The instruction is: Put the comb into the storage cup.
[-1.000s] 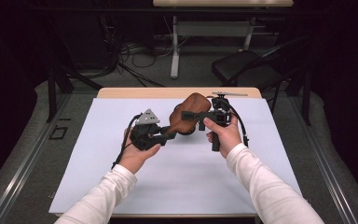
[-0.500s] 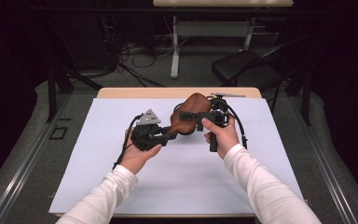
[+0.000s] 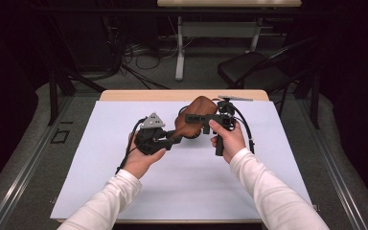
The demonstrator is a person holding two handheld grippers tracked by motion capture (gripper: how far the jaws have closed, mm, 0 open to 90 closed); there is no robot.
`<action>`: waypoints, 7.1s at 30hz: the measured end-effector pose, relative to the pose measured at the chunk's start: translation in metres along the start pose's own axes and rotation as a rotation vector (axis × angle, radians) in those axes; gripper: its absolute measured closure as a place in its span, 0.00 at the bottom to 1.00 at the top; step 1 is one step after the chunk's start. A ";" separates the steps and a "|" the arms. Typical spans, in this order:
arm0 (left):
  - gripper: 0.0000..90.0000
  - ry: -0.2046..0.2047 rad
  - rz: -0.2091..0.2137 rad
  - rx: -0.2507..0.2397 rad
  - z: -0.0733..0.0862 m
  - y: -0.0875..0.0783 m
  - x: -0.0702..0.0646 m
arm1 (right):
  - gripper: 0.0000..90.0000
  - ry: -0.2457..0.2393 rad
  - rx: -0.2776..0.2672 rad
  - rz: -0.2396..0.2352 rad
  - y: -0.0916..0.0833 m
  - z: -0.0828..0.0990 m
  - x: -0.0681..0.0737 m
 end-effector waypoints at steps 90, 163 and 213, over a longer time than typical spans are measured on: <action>0.80 0.010 0.018 0.056 0.020 0.013 0.003 | 0.52 0.176 0.019 -0.074 -0.004 0.004 -0.012; 0.43 -0.094 -0.074 -0.062 0.027 -0.016 0.014 | 0.53 0.234 -0.008 -0.076 -0.012 -0.003 -0.018; 0.00 -0.241 -0.134 -0.116 0.022 -0.033 0.038 | 0.53 0.239 -0.087 -0.021 -0.044 -0.028 -0.019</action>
Point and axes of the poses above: each handheld gripper's, and its own axes: y roughly forward along the jaws, z roughly out of its underside, x roughly to its left, the point moved 1 cm from there along y, roughly forward along the jaws, and after that the axes turned 4 degrees about y, right-handed, at the moved point
